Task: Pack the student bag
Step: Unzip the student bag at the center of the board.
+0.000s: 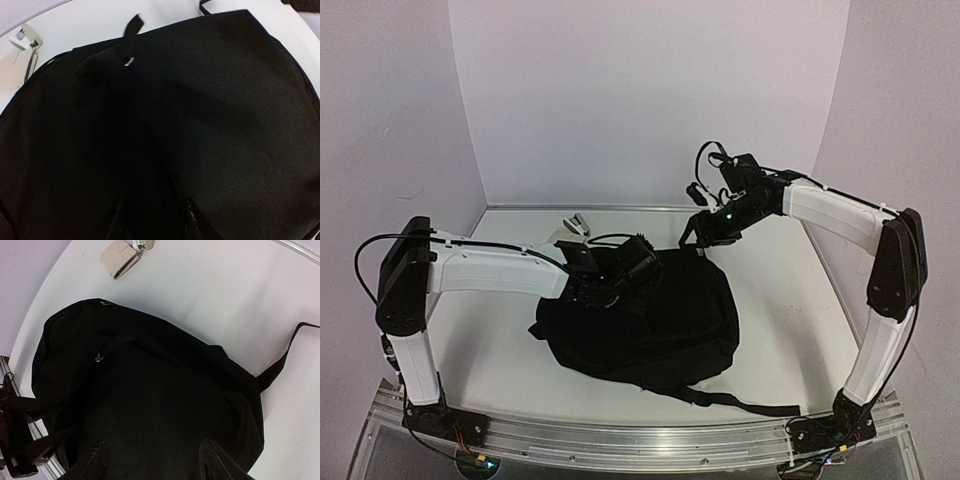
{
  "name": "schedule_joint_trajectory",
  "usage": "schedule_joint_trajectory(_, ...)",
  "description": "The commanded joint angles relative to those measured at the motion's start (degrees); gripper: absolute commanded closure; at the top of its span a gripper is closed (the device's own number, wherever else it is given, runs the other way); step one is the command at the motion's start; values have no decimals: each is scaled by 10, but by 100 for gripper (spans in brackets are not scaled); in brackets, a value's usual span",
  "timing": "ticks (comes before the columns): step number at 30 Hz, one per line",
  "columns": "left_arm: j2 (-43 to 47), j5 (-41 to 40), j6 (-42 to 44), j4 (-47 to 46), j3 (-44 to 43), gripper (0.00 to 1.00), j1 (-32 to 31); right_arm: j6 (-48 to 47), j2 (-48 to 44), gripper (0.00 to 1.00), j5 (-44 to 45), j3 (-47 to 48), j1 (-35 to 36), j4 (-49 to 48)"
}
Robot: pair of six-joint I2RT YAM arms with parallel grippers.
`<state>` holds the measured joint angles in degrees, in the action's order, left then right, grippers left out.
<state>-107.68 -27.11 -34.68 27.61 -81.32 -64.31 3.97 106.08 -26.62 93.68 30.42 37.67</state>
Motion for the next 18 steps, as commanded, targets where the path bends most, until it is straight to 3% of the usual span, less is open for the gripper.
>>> schedule_joint_trajectory(1, 69, -4, -15, -37, 40, 72, 6, 10, -17, 41, -13, -3, 30, -16)
schedule_joint_trajectory(18, 129, 59, -52, -119, 126, 84, 36, 60, 40, 39, 42, -17, 129, -31)
